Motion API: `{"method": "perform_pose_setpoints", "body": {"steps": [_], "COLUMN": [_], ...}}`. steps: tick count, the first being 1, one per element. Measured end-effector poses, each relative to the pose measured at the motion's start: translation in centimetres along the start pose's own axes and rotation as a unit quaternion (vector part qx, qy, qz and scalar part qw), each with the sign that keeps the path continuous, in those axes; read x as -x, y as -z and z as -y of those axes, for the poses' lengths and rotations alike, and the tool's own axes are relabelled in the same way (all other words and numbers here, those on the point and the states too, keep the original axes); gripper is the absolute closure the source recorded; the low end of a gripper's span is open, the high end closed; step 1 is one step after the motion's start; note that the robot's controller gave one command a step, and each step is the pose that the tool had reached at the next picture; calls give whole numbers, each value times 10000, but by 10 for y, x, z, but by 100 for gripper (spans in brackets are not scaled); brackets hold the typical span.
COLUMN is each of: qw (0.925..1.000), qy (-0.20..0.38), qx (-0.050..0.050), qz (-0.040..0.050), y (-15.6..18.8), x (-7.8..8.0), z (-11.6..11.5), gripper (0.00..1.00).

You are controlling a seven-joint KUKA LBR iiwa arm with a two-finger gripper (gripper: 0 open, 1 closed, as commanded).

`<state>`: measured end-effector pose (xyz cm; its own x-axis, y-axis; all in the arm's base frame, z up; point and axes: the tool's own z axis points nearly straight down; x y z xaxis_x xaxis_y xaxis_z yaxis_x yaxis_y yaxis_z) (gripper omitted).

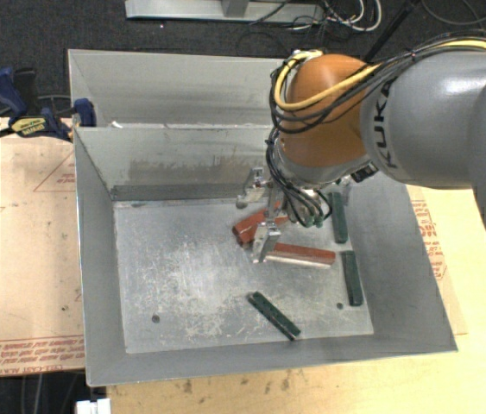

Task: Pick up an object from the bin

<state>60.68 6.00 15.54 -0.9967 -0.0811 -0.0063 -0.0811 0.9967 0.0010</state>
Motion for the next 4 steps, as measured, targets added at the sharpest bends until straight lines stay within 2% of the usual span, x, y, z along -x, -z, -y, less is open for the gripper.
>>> {"method": "perform_pose_setpoints", "body": {"steps": [1, 2, 3, 4], "qw": [9994, 9933, 9994, 9957], "qy": [-334, 1156, 357, 924], "qx": [0, 1, 1, -10], "qz": [-35, -8, -11, 40], "y": [3, -6, -62, -76], "x": [-12, 25, 31, 41], "z": [45, 67, 67, 61], "gripper": [0, 0, 0, 100]}}
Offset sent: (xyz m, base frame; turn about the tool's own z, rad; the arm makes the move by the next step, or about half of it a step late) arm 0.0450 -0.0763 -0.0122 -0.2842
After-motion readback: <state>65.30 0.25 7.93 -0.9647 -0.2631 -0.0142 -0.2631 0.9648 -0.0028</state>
